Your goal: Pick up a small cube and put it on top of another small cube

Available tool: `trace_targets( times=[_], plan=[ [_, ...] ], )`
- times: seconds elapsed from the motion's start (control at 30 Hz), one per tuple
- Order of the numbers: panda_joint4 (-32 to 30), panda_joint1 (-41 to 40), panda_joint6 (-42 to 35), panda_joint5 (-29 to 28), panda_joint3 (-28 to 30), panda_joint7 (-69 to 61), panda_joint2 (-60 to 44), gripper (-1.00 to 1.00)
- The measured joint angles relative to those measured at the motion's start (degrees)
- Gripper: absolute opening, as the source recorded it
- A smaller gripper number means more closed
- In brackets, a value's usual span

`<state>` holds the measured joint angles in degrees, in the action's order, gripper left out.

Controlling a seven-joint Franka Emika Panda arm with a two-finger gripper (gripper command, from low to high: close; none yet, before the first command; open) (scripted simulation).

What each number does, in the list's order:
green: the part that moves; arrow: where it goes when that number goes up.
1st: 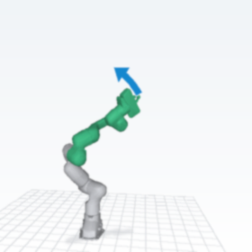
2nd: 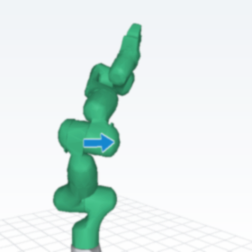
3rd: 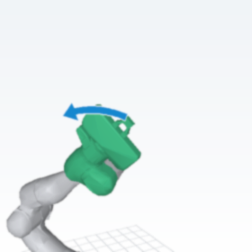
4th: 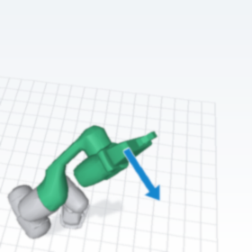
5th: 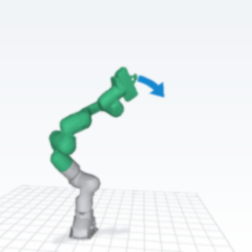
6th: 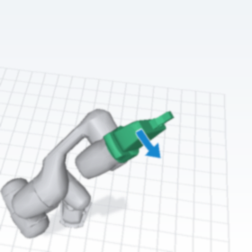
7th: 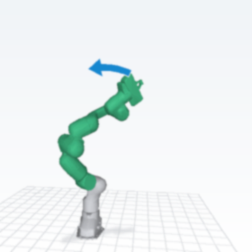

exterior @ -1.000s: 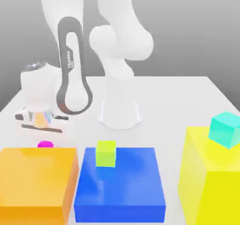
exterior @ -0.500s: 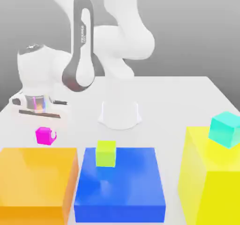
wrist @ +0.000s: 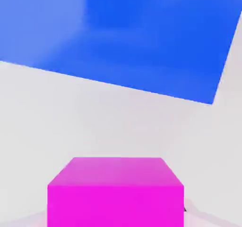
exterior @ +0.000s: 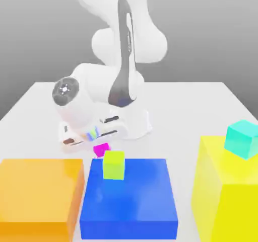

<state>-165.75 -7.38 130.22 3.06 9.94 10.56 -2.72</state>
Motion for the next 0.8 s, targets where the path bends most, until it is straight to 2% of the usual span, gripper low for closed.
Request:
trace_targets(
  times=[0.3,0.57,0.73,0.8],
  plan=[
    [2.05,8.68,-21.5,7.28,-8.33,-1.88,-2.75,-1.0],
    [17.57,24.39,-33.59,14.0,-19.37,1.47,0.28,-1.0],
    [28.04,30.99,-35.17,15.61,-22.69,4.83,3.89,-1.0],
    [32.23,32.36,-33.4,14.59,-23.19,5.34,5.85,-1.0]
  ],
)
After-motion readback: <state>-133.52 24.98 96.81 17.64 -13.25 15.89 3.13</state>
